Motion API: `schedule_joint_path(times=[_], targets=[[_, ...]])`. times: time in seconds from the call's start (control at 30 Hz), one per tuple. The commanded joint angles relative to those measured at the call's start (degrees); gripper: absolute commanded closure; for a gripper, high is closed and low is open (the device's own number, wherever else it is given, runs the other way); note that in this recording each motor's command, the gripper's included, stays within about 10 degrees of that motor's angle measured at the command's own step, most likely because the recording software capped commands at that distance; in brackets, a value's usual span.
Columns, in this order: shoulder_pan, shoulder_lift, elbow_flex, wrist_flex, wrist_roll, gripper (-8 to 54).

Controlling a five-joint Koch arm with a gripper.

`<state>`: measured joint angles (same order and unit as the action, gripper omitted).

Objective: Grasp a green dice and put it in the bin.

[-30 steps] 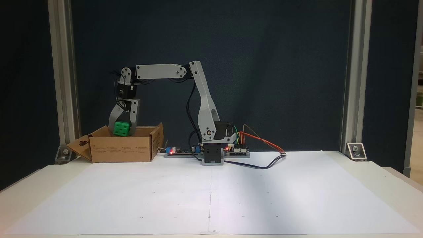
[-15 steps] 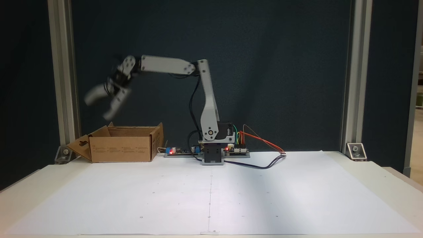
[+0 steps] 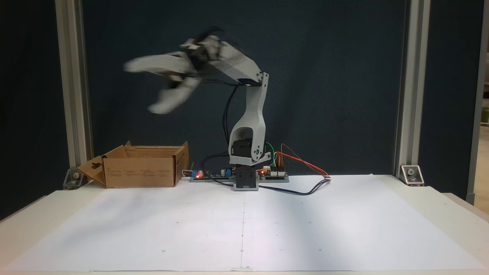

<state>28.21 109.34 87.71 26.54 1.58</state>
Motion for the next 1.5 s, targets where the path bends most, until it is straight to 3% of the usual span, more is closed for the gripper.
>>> schedule_joint_path(times=[0.0, 0.13, 0.47, 0.83, 1.47], targets=[[-9.12, 7.21, 3.43, -2.02, 2.20, 0.4], [-24.61, 14.15, 14.77, -2.29, 2.55, 0.2], [-27.77, 26.28, 46.05, -21.95, 1.14, 0.0], [-27.07, 26.54, 66.80, -50.61, 0.26, 0.5], [-26.89, 26.63, 82.97, -96.04, -0.44, 1.5]])
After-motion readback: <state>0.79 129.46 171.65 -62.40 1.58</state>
